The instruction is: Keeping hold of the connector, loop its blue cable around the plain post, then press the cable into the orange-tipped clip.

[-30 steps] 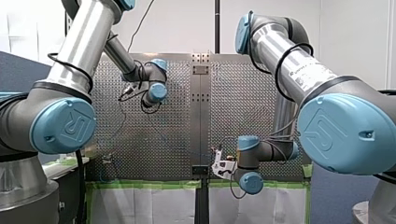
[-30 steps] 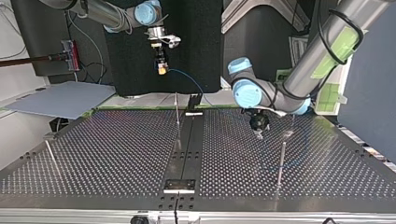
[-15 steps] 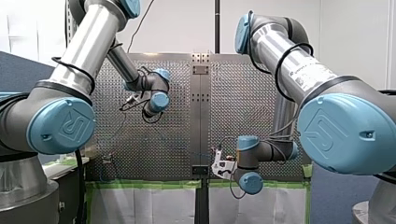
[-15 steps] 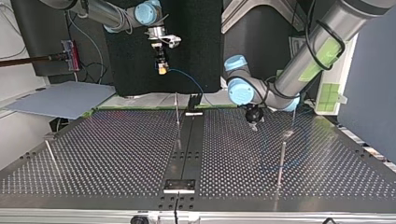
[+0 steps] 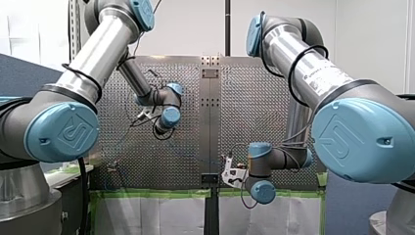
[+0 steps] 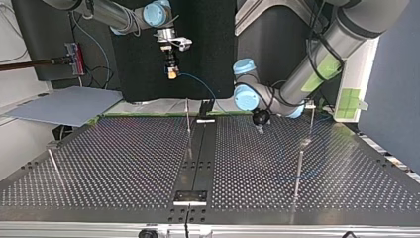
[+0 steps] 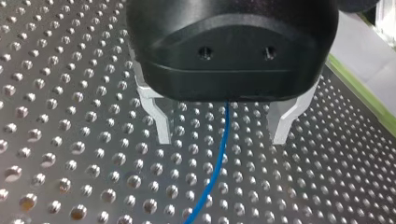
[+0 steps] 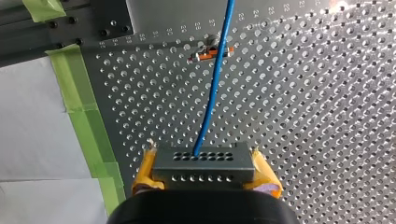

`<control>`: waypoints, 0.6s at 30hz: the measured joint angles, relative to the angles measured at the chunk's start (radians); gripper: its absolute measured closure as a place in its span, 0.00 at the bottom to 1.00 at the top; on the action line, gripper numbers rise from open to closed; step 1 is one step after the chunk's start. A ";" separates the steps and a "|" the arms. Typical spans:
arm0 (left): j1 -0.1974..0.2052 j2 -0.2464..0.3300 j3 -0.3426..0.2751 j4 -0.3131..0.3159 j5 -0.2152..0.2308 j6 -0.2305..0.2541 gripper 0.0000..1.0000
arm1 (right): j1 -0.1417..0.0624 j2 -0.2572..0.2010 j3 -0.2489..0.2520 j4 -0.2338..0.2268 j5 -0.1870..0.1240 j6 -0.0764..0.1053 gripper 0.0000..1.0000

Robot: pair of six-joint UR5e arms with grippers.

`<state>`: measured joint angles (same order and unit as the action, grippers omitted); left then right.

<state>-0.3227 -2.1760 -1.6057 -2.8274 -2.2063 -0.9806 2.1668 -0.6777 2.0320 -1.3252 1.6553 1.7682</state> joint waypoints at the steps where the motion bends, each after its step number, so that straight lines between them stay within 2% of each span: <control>1: 0.000 -0.005 0.003 -0.001 0.002 -0.004 0.00 | 0.000 0.000 0.000 0.000 0.000 -0.001 1.00; 14: -0.024 -0.101 0.045 -0.028 0.033 -0.075 0.00 | 0.009 0.000 -0.001 -0.001 0.000 -0.010 1.00; 18: -0.030 -0.114 0.055 -0.033 0.050 -0.100 0.00 | 0.012 0.000 -0.001 -0.002 -0.004 -0.014 1.00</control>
<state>-0.3526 -2.2900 -1.5509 -2.8605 -2.1567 -1.0804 2.1786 -0.6780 2.0306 -1.3270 1.6508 1.7540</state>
